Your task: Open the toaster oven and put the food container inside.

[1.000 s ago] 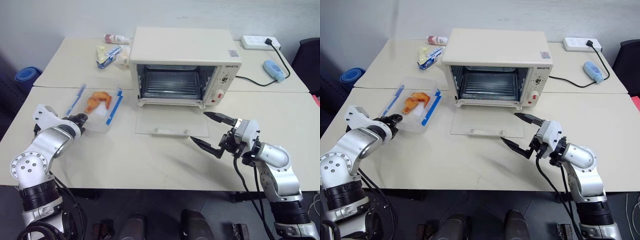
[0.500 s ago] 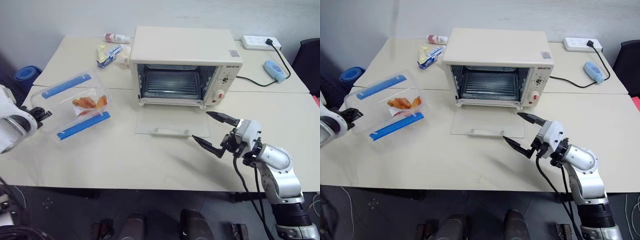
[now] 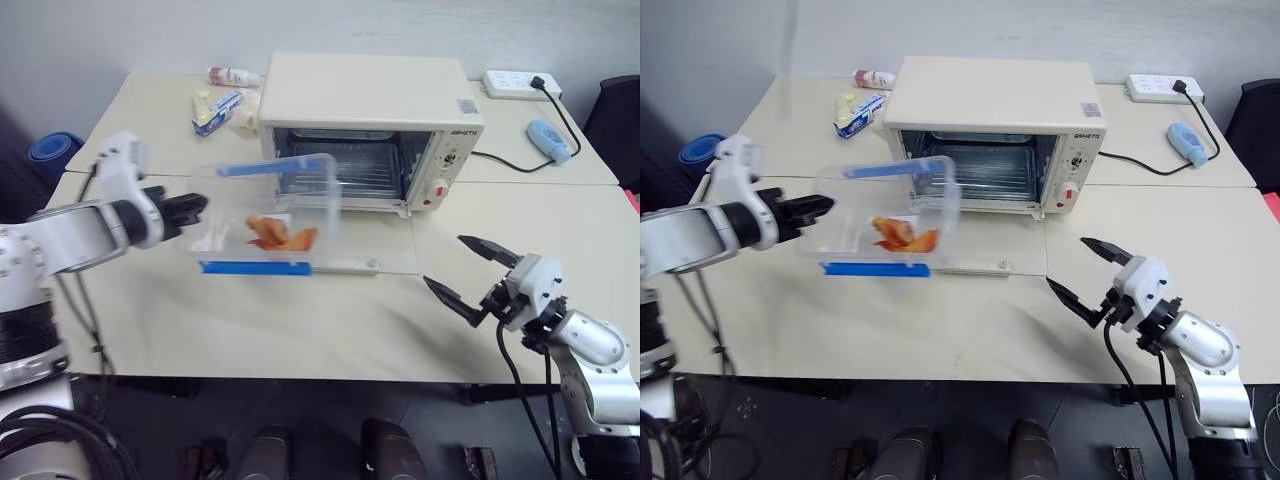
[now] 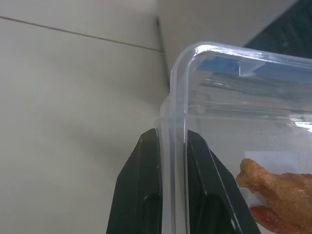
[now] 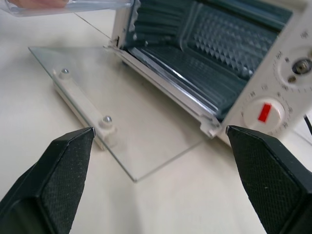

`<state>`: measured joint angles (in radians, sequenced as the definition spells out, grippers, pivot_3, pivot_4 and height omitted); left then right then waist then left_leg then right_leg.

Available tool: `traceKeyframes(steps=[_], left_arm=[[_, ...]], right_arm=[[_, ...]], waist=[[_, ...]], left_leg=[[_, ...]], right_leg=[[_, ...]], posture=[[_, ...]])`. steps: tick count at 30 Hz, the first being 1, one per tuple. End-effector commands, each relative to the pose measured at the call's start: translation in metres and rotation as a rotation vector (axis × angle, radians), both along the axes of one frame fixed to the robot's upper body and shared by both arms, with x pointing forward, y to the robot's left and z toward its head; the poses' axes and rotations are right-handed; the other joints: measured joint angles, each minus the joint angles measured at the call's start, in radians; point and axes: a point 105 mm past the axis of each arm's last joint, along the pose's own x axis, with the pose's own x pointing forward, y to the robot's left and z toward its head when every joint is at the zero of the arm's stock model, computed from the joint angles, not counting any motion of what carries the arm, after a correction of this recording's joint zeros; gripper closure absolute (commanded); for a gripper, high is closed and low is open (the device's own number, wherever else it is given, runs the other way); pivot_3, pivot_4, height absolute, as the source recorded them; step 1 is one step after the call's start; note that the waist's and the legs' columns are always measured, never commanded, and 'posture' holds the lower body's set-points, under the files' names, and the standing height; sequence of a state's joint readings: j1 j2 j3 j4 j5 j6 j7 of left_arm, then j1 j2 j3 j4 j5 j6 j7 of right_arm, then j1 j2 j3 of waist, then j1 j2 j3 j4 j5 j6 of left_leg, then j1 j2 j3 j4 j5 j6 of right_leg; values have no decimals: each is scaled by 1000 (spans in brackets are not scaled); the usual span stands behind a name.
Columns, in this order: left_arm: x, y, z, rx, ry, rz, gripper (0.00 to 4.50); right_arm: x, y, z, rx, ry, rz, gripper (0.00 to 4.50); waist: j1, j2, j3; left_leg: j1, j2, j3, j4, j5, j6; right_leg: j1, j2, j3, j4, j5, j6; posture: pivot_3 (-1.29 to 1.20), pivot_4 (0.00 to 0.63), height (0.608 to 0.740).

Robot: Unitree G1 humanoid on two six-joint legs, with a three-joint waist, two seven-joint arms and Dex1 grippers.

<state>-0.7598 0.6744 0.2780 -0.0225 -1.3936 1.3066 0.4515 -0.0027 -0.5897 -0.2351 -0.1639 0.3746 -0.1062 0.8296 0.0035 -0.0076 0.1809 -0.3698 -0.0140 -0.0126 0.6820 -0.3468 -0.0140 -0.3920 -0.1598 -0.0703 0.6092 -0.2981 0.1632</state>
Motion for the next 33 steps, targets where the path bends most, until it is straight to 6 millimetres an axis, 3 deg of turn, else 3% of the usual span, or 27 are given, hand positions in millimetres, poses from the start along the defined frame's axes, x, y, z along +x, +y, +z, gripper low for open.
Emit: traceKeyframes(steps=[1,10,16,19,23,25,29,31,33], left_arm=[[15,-25,12,-5,-47,-4,4128],[39,-61,1,-5,-38,25,4128],[39,-70,10,-52,-85,0,2535],[35,-62,17,-91,-100,-42,2535],[22,-35,26,-91,-154,-125,2535],[12,-20,25,-45,-180,-188,2699],[-21,10,-10,138,-174,-414,3738],[-40,5,-34,246,-157,-589,4334],[-53,-11,-51,274,-203,-756,4500]], right_arm=[[-8,-2,15,-10,-61,-19,0],[-21,0,7,25,-63,-53,0],[-26,1,1,50,-65,-85,0],[-25,3,1,49,-65,-78,0],[-27,19,7,73,5,34,0],[-31,32,4,73,93,122,399],[-36,59,-12,-24,246,263,1636],[-34,70,-15,-51,285,310,2337],[-24,80,-17,-74,291,328,2977]], waist=[[2,0,0],[3,0,0],[15,0,0],[16,0,0],[8,0,0],[-2,1,0],[-10,2,-1],[-5,2,-1],[13,2,-1]], left_leg=[[0,0,0,0,0,0],[0,0,2,0,0,0],[0,0,2,0,0,0],[0,0,2,0,0,0],[1,0,3,0,0,0],[1,1,2,0,0,0],[2,3,4,-2,0,-1],[2,6,5,-2,-1,-2],[1,7,5,0,-1,-2]], right_leg=[[0,0,0,0,0,0],[0,1,1,-1,0,0],[0,0,1,-1,0,0],[0,1,1,0,0,0],[-1,1,1,0,0,0],[-1,1,1,0,0,0],[-1,4,3,-1,0,0],[-1,7,3,-2,0,-2],[-1,8,3,-4,1,-4]], posture=[[0,150,740],[0,150,740],[0,150,740],[0,150,740],[0,150,740],[0,150,740],[0,150,740],[0,150,740],[0,150,740]])
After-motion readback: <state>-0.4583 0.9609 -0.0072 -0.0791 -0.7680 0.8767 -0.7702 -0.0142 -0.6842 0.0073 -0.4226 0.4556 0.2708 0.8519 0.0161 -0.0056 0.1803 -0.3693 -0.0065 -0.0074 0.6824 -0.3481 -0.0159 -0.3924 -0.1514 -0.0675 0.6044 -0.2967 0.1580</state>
